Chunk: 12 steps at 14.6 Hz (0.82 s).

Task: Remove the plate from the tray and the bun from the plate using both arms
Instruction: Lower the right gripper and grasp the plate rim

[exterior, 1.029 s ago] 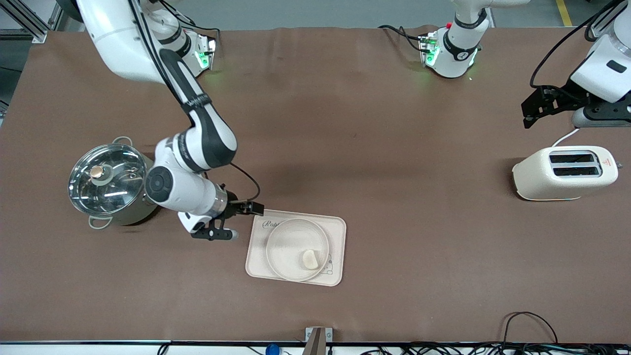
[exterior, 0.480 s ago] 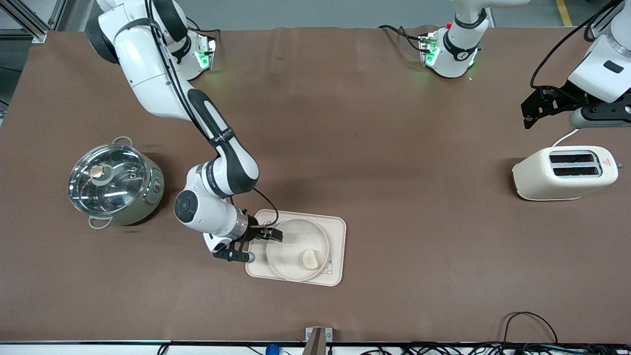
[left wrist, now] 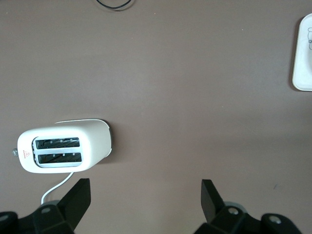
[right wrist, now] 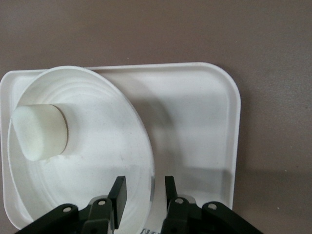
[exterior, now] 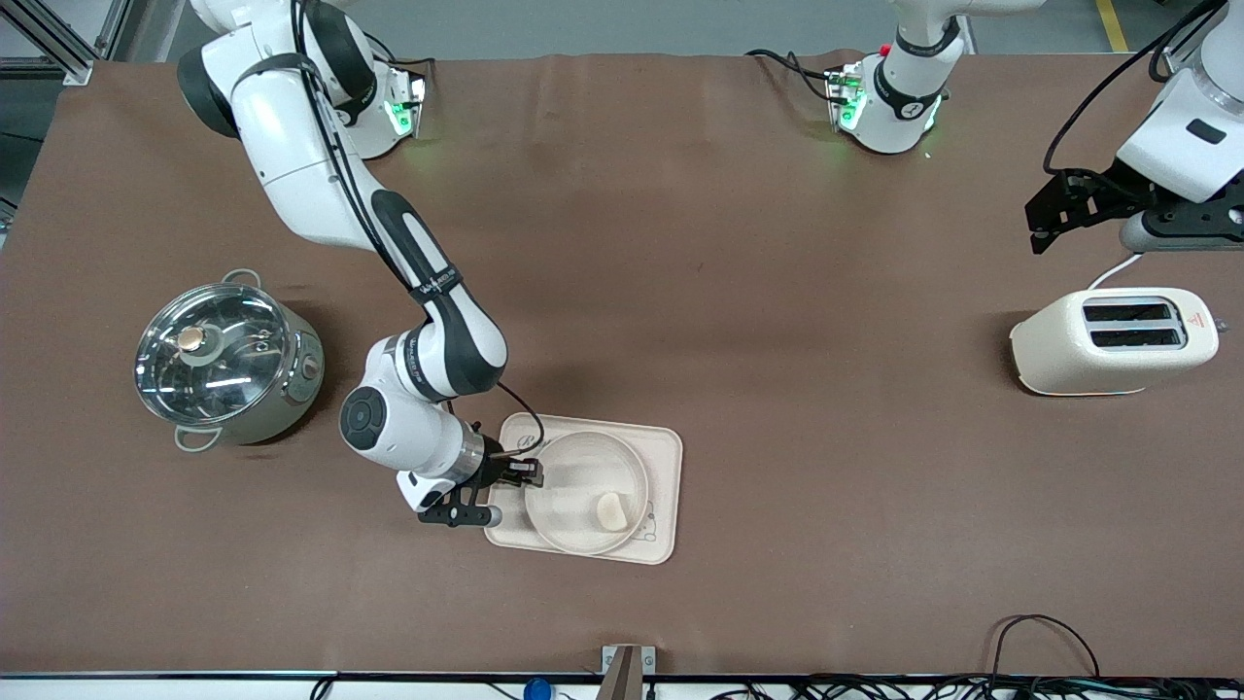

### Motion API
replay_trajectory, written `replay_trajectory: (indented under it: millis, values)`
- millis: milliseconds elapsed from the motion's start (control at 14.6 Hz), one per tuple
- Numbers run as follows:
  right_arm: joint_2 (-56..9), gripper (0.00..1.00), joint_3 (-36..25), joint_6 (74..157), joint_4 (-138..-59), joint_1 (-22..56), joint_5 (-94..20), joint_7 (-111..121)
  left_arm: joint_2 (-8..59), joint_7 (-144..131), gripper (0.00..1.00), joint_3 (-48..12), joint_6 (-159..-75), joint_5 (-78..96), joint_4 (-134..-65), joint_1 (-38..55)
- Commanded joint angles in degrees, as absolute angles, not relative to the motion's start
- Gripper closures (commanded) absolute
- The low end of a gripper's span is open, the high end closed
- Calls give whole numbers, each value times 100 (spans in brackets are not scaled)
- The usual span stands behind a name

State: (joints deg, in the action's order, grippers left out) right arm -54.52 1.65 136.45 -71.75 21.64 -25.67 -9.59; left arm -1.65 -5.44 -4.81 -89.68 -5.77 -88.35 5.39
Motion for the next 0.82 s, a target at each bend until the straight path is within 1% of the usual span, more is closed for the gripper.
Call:
replay_trajectory:
  millis: [0, 206, 480, 549, 754]
  values:
    - [-5607, 61, 185, 13754, -7049, 2162, -2593, -844, -97, -475, 0, -510, -8851, -589, -8666, 527]
    - [-5730, 65, 193, 13869, -7049, 2162, -2602, -844, -97, -475, 0, -501, -8842, -396, -8675, 501]
    - [-5757, 98, 193, 14036, -7049, 2162, -2610, -844, -97, -475, 0, -501, -8851, -290, -8675, 466]
    - [-5748, 100, 193, 14027, -7058, 2136, -2628, -844, -97, -483, 0, -501, -8842, -290, -8675, 466]
    - [-5573, 100, 202, 13966, -7119, 2171, -2628, -835, -97, -475, 0, -501, -8842, -290, -8675, 457]
